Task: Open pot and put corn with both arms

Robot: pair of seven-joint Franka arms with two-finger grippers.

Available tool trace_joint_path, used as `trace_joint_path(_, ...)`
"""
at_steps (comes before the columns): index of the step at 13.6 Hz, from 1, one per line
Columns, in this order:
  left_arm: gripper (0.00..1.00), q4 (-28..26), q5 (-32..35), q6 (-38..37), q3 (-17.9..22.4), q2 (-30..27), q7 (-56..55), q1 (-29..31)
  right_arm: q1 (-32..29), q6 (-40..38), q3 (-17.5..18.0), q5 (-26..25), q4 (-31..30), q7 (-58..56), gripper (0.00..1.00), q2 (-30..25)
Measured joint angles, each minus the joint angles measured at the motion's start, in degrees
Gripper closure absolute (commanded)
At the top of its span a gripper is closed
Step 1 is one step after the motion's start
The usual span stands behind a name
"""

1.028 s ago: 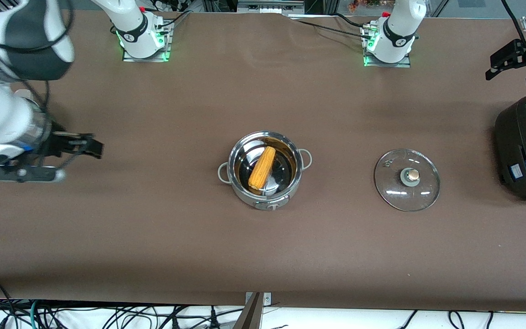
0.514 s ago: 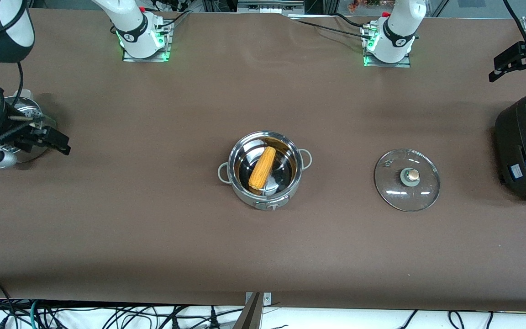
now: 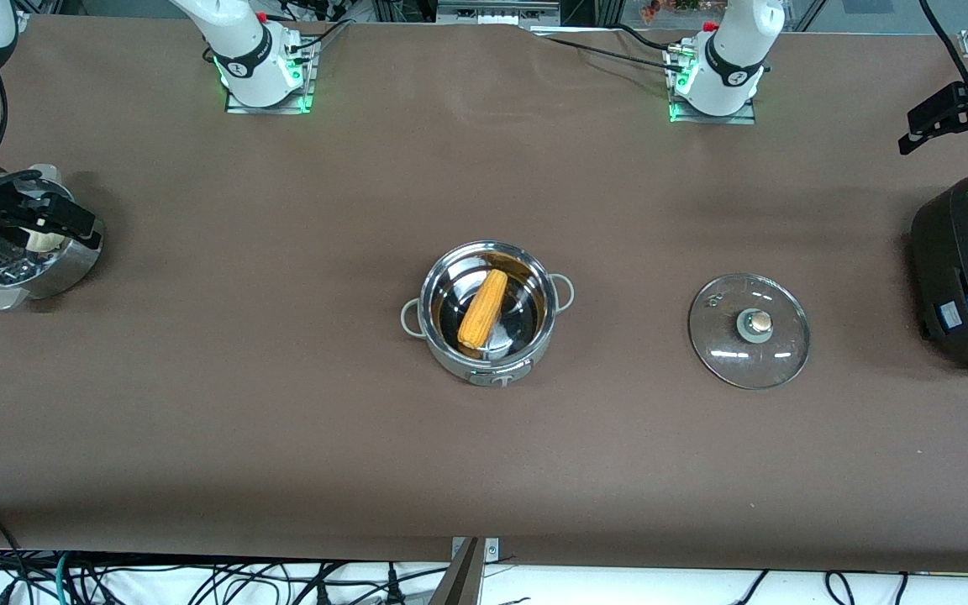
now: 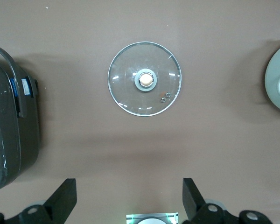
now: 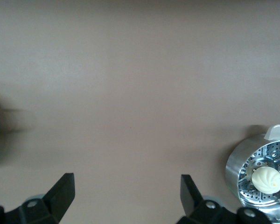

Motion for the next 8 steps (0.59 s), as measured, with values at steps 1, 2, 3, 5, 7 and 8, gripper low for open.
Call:
trace_joint_path(1,0.00,0.0,0.0,-0.1,0.0,0.0,0.0,0.0,0.0,0.0,0.1,0.0,0.0,0.0,0.00,0.3)
trace_joint_path(2,0.00,0.0,0.0,-0.2,0.0,0.0,0.0,0.0,0.0,0.0,0.2,0.0,0.0,0.0,0.00,0.6)
trace_joint_path(3,0.00,0.1,0.0,-0.2,0.0,0.0,0.0,0.0,0.0,0.0,0.3,0.0,0.0,0.0,0.00,0.7)
trace_joint_path(5,0.00,0.1,0.0,-0.3,0.0,0.0,0.0,0.0,0.0,0.0,0.3,0.0,0.0,-0.1,0.00,0.8)
trace_joint_path(7,0.00,0.1,0.0,-0.3,-0.1,0.0,-0.1,0.0,0.0,0.0,0.3,0.0,0.0,-0.1,0.00,0.8)
trace_joint_path(8,0.00,0.1,0.0,-0.4,-0.1,0.0,-0.1,0.0,0.0,0.0,0.3,0.0,0.0,-0.2,0.00,0.8)
